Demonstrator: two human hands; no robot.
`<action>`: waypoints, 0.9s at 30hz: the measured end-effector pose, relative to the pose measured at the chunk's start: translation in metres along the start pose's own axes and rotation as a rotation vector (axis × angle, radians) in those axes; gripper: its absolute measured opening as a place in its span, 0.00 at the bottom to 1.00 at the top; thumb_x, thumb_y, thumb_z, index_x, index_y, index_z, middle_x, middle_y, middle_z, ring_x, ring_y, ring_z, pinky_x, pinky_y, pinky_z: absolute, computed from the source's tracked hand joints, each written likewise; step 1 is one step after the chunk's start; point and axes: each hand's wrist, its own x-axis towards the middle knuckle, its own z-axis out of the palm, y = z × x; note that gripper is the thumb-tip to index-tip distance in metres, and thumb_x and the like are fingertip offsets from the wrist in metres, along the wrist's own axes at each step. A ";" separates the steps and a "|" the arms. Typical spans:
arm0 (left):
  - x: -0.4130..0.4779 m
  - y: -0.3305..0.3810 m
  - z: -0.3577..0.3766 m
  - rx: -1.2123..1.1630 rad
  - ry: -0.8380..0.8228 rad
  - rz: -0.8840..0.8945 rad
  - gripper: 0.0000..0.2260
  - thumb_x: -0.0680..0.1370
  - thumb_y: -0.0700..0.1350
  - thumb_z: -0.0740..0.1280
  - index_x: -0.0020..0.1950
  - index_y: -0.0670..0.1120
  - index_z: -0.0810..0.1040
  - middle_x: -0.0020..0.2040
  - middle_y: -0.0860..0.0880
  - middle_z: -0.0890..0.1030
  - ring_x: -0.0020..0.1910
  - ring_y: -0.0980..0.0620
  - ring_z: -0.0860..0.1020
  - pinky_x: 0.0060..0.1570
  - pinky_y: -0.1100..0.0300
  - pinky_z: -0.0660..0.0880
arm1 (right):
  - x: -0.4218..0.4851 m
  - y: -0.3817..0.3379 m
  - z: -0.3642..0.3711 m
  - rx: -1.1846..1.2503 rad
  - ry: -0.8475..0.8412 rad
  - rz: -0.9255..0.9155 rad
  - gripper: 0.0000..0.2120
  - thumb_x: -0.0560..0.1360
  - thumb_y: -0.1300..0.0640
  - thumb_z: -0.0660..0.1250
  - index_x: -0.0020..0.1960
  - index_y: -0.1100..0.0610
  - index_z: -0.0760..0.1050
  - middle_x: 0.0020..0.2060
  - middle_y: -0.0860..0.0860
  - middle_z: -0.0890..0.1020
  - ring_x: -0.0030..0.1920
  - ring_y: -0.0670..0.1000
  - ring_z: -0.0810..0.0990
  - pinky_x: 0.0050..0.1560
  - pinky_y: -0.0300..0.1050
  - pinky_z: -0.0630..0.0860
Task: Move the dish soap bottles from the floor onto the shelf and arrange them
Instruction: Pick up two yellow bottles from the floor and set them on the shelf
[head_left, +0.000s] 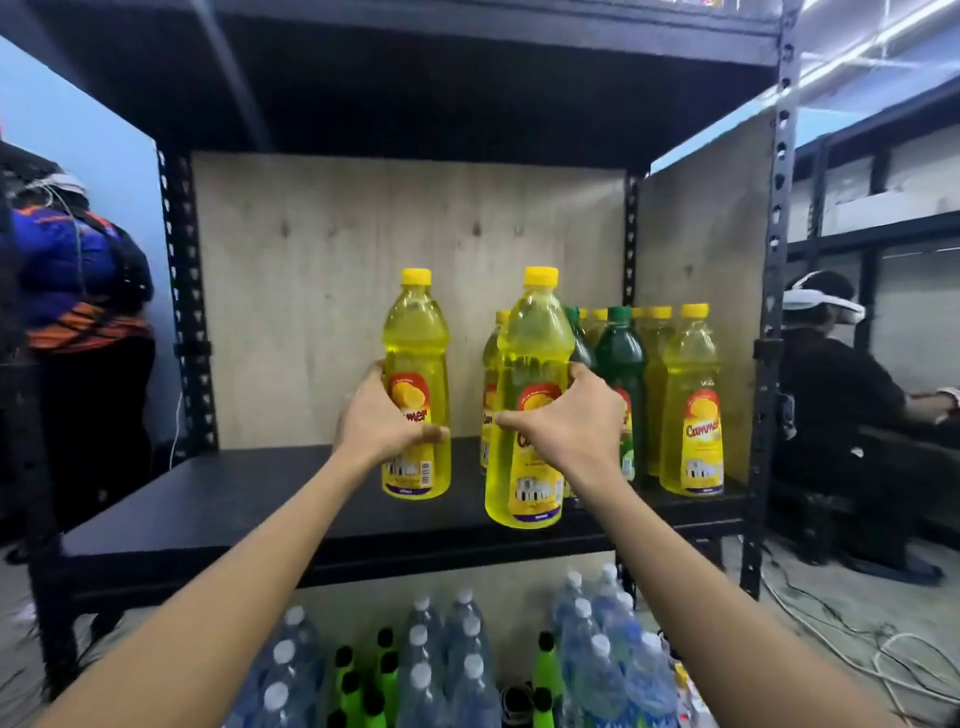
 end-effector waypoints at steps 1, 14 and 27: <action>0.014 -0.002 0.008 -0.003 0.007 0.001 0.47 0.54 0.53 0.85 0.68 0.48 0.67 0.60 0.47 0.79 0.59 0.45 0.79 0.59 0.48 0.77 | 0.008 -0.002 0.011 -0.009 0.016 0.005 0.30 0.53 0.41 0.82 0.49 0.54 0.77 0.42 0.47 0.83 0.44 0.50 0.82 0.47 0.48 0.81; 0.098 -0.038 0.093 -0.003 0.026 -0.047 0.43 0.60 0.52 0.83 0.69 0.45 0.68 0.62 0.43 0.79 0.61 0.41 0.77 0.59 0.47 0.76 | 0.045 0.020 0.084 -0.132 0.048 0.039 0.36 0.53 0.40 0.83 0.53 0.57 0.77 0.47 0.51 0.82 0.49 0.54 0.82 0.49 0.50 0.82; 0.084 -0.050 0.097 -0.011 -0.219 0.008 0.41 0.63 0.44 0.82 0.71 0.47 0.65 0.61 0.50 0.77 0.61 0.49 0.76 0.58 0.53 0.75 | 0.039 0.035 0.098 -0.109 0.028 0.075 0.36 0.53 0.41 0.83 0.54 0.56 0.75 0.46 0.51 0.82 0.48 0.55 0.82 0.49 0.53 0.82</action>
